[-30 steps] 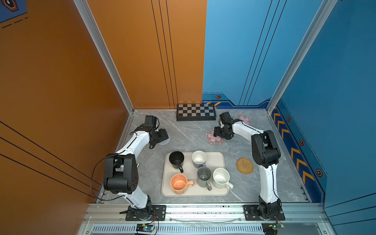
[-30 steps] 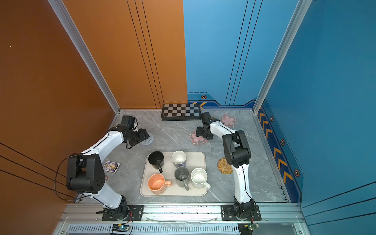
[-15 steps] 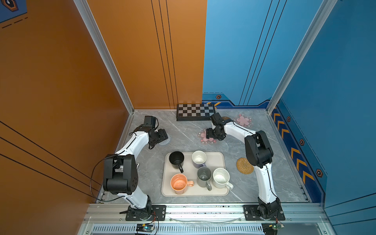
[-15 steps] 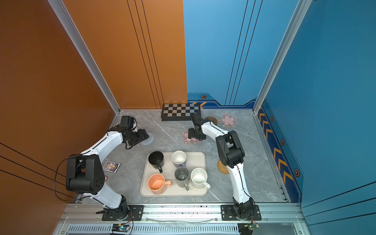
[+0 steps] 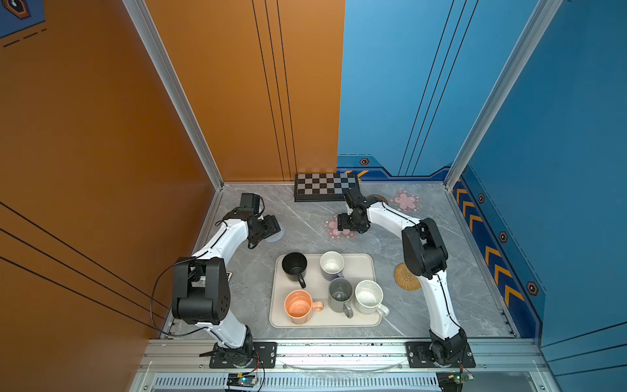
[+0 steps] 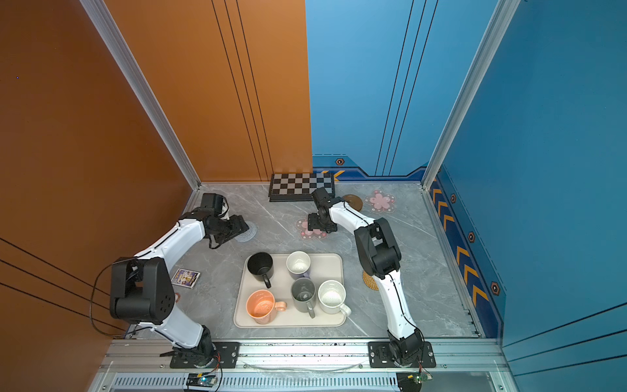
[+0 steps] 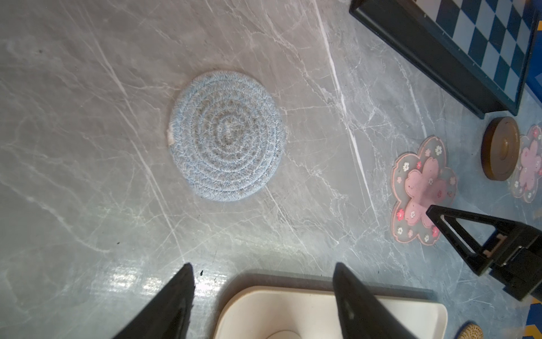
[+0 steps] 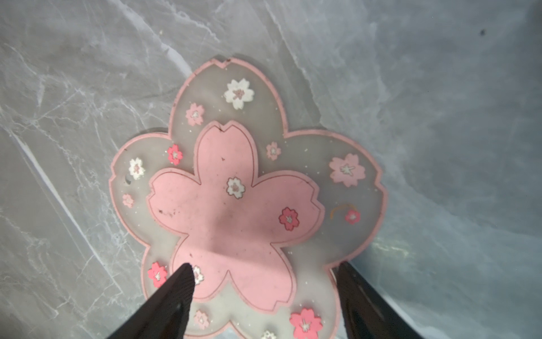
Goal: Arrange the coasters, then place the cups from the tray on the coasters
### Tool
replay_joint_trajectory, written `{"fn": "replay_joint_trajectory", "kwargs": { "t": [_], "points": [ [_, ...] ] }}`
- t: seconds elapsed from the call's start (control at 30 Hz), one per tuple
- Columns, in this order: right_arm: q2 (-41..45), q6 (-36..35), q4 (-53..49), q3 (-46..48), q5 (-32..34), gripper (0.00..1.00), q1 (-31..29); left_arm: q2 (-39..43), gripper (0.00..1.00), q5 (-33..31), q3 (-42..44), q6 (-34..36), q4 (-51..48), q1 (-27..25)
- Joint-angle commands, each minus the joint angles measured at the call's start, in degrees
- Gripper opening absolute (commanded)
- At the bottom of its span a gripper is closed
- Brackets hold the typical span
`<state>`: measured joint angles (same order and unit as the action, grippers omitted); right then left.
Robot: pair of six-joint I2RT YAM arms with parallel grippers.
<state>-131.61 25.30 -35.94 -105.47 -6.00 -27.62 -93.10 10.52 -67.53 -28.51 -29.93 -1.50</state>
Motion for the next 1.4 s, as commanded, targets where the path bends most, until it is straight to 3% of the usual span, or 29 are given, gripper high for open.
{"fn": "replay_joint_trajectory", "kwargs": {
  "t": [0.0, 0.27, 0.6, 1.37],
  "points": [
    [0.6, 1.0, -5.1, 2.0, -1.2, 0.79, 1.2, -0.4, 0.75, 0.9, -1.1, 0.8, -0.2, 0.4],
    [2.4, 1.8, -5.1, 0.6, 0.6, 0.79, 4.5, -0.7, 0.75, 1.1, -1.1, 1.0, -0.3, 0.5],
    [-1.7, 3.3, -1.4, -3.2, -4.9, 0.80, 8.0, -1.4, 0.75, 1.5, -1.7, 1.1, -0.3, 1.5],
    [-6.0, 3.1, -1.0, -4.2, -9.4, 0.79, 3.2, -3.2, 0.75, 2.3, -2.2, 0.5, -0.3, 1.8]
  ]
}}
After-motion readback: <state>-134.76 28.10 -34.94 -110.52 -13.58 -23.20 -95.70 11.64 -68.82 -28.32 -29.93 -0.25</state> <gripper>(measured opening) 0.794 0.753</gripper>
